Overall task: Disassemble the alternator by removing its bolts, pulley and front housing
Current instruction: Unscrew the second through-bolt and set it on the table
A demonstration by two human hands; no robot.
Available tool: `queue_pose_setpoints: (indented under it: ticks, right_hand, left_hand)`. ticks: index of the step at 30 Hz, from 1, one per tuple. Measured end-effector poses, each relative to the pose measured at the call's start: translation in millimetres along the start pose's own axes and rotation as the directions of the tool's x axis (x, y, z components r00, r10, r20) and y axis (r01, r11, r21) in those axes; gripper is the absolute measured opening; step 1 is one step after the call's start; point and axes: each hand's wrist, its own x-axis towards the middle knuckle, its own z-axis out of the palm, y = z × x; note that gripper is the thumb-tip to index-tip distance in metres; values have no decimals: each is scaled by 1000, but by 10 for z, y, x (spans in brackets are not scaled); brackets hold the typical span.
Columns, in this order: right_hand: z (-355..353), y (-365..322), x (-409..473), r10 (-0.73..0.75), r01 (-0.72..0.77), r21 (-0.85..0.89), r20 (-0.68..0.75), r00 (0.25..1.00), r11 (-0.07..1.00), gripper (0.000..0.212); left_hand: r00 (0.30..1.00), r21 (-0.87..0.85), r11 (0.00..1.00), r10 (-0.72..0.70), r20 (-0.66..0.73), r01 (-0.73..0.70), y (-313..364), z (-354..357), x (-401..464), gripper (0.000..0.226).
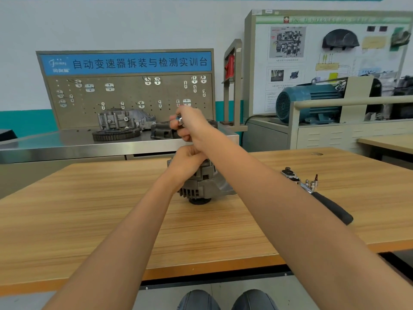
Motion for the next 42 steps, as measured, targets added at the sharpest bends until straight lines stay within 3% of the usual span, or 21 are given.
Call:
queue_pose_setpoints:
  ticks: [5, 9, 11, 13, 16, 19, 21, 23, 24, 26, 28, 31, 33, 35, 39, 40, 42]
  right_hand:
    - [-229, -38, 48, 20, 6, 284, -88, 996, 959, 18]
    - [-105, -30, 54, -64, 122, 134, -373, 926, 983, 16]
    - [-47, 12, 123, -95, 195, 177, -456, 885, 965, 38]
    - [-43, 40, 172, -99, 221, 249, -422, 901, 943, 47]
    - [-161, -36, 123, -66, 167, 214, -410, 910, 962, 28]
    - [-318, -104, 110, 95, -66, 224, -120, 988, 972, 26]
    - [-436, -109, 114, 137, -153, 228, 84, 987, 962, 25]
    - [-481, -105, 93, 136, -167, 236, 144, 980, 957, 25]
    - [-463, -114, 81, 136, -164, 267, 122, 983, 950, 24]
    - [-352, -95, 70, 93, -70, 234, -90, 992, 970, 22]
    - [-209, -42, 94, -32, 79, 124, -341, 939, 989, 35]
    - [-126, 45, 150, -106, 224, 226, -437, 893, 948, 42]
    - [-154, -26, 102, -83, 171, 197, -391, 917, 965, 23]
    - [-226, -83, 80, 38, 11, 239, -202, 979, 971, 20]
    - [-399, -63, 98, 68, -96, 283, 107, 992, 954, 24]
    - [-394, -64, 83, 70, -94, 297, 90, 994, 950, 23]
    - [-300, -55, 55, 70, -20, 332, -140, 988, 943, 15]
  left_hand:
    - [998, -51, 997, 57, 34, -55, 63, 63, -7, 13]
    - [997, 49, 999, 23, -80, -19, 67, 82, 15, 27]
    - [993, 155, 987, -12, -118, 31, 65, 92, 44, 23]
    - [990, 168, 985, -23, -140, 46, 53, 110, 55, 26]
    - [995, 104, 995, 12, -98, -2, 44, 95, 23, 24]
    - [1000, 25, 1000, 18, 22, -19, 54, 73, 1, 12]
    - [998, -4, 1000, 12, 59, -11, 34, 50, 12, 14]
    - [997, -19, 1000, 25, 69, -24, 22, 46, 18, 15]
    - [998, -24, 999, 32, 61, -30, 21, 49, 17, 13]
    - [998, -26, 998, 53, 14, -53, 12, 56, 36, 16]
    - [996, 13, 999, 53, -68, -52, -8, 66, 43, 41]
    - [997, 70, 997, 32, -76, -27, -22, 68, 33, 55]
    - [999, 36, 998, 48, -24, -47, -6, 41, 29, 38]
    - [998, -12, 999, 49, 38, -48, 6, 27, 30, 15]
    - [995, -72, 996, 53, 79, -48, -3, 32, 29, 21]
    - [996, -70, 996, 58, 67, -53, 14, 35, 21, 19]
    - [997, -45, 997, 69, 34, -67, 15, 43, 29, 13]
